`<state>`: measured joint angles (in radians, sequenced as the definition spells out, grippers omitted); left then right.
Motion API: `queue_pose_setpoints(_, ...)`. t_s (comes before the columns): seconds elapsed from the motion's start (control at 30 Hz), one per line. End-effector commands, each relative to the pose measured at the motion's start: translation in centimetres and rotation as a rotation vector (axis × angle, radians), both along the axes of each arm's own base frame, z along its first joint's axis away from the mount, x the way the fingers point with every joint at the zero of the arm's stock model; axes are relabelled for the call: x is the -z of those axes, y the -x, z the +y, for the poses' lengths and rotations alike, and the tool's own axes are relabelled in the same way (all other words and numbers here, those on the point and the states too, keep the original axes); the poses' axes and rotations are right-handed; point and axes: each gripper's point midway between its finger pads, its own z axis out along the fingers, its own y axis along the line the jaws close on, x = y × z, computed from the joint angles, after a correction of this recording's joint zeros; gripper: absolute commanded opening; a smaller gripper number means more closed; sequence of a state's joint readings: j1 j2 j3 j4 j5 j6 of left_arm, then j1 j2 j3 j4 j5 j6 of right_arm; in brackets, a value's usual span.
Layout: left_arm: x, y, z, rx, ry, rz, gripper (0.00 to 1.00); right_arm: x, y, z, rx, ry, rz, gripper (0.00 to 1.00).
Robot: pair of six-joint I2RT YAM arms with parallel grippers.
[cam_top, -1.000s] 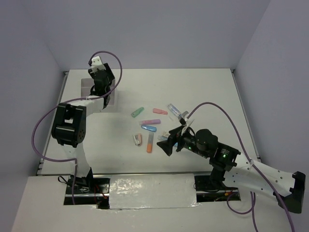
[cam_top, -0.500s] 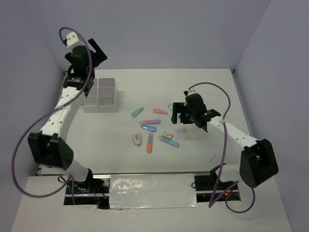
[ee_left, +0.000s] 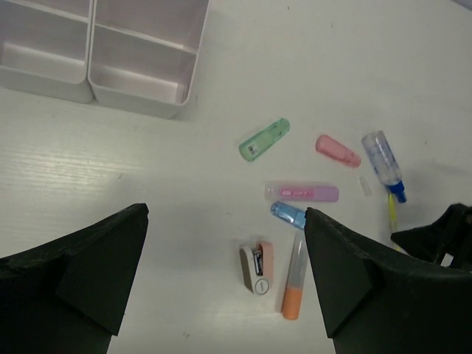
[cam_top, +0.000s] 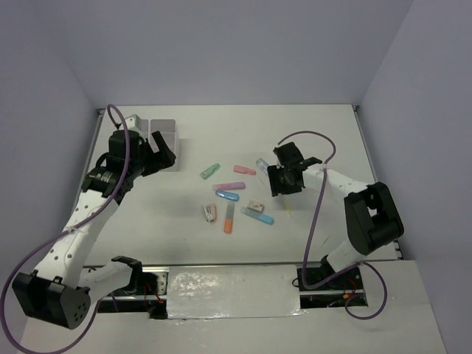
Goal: Sort the stationery into containers
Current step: Pick up the pen from the center of the board.
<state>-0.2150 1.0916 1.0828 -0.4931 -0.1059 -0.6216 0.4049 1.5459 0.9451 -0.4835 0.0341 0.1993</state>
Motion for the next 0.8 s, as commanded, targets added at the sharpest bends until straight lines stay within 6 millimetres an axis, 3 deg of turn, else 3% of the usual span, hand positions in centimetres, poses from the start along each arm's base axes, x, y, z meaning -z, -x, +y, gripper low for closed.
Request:
queue_pose_setpoints(0.0,-2.2,1.9,0.3,0.045,-0.030,-0.072,0.99,0.7,-0.1,-1.2,0.013,0.066,0.021,0.61)
queue_pose_setpoints(0.1,-1.2,2.8,0.6,0.062,-0.060,-0.043,0.99,1.5,0.4,-1.4,0.018,0.068,0.035,0.60)
queue_pose_setpoints(0.23,0.3,3.1,-0.8,0.141,-0.032,-0.017,0.99,3.2,1.2,-1.9,0.017,0.096,0.089,0.54)
queue_pose_setpoints(0.43,0.7,3.3,-1.2,0.159,-0.018,-0.015,0.99,4.2,1.7,-1.5,-0.011,0.090,0.125,0.39)
queue_pose_setpoints(0.53,0.3,3.5,-1.0,0.151,-0.021,-0.032,0.99,4.6,2.0,-1.5,-0.018,0.091,0.138,0.36)
queue_pose_setpoints(0.6,0.1,3.8,-0.9,0.150,-0.019,-0.037,0.99,4.6,2.2,-1.0,-0.034,0.076,0.144,0.22)
queue_pose_setpoints(0.63,0.1,3.8,-0.9,0.145,-0.014,-0.036,0.99,4.6,2.4,-0.9,-0.038,0.075,0.145,0.10)
queue_pose_setpoints(0.7,0.2,3.8,-1.0,0.143,-0.007,-0.035,0.99,4.2,2.6,-0.6,-0.045,0.061,0.139,0.02)
queue_pose_setpoints(0.77,0.0,3.7,-1.1,0.136,0.005,-0.034,0.99,3.7,2.7,-0.3,-0.054,0.058,0.128,0.00)
